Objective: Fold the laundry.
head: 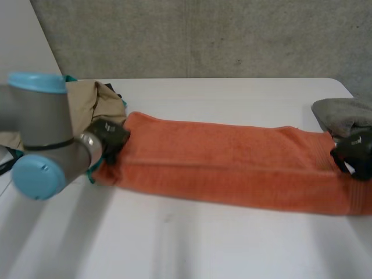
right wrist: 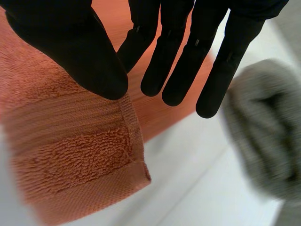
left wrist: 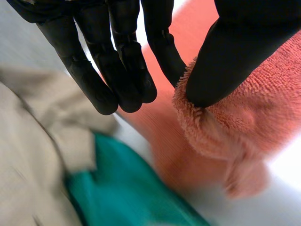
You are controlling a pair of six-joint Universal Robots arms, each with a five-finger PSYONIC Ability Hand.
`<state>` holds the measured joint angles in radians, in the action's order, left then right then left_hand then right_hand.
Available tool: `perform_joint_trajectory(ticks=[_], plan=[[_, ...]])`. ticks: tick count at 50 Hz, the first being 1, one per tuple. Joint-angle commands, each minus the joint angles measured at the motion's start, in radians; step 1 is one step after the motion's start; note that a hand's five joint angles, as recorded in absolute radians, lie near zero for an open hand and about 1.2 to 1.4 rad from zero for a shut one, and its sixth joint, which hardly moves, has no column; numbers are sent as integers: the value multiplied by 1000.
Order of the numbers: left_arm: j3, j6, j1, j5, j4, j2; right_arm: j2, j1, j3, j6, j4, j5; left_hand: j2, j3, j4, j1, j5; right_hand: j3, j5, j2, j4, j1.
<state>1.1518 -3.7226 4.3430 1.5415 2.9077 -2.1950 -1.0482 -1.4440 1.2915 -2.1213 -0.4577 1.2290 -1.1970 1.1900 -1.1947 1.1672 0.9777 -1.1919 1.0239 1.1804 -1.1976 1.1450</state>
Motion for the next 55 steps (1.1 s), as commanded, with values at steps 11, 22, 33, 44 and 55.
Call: perform_joint_trajectory(ticks=[11,22,33,44,55], plan=[[-742,-34,-32,97,71,-465,301,-119,-251,-285,671,35,-199,206,-202,229,244,-204,198,216,-199,251],[-840,-51,-62,43,195,-577,540,-153,-492,-290,696,162,1022,-1015,1020,-993,-978,1017,-1024,-1006,1023,-970],[-491,52,-55,10,211,-283,261,-150,-278,-451,447,138,1022,-1015,1020,-993,-978,1017,-1024,-1006,1023,-970],[-280,59,-16,-112,117,-201,143,-133,-89,-390,415,69,1022,-1015,1020,-993,-978,1017,-1024,-1006,1023,-970],[-470,-35,-34,-28,88,-393,163,-125,-71,-362,381,72,1022,-1015,1020,-993,-978,1017,-1024,-1006,1023,-970]])
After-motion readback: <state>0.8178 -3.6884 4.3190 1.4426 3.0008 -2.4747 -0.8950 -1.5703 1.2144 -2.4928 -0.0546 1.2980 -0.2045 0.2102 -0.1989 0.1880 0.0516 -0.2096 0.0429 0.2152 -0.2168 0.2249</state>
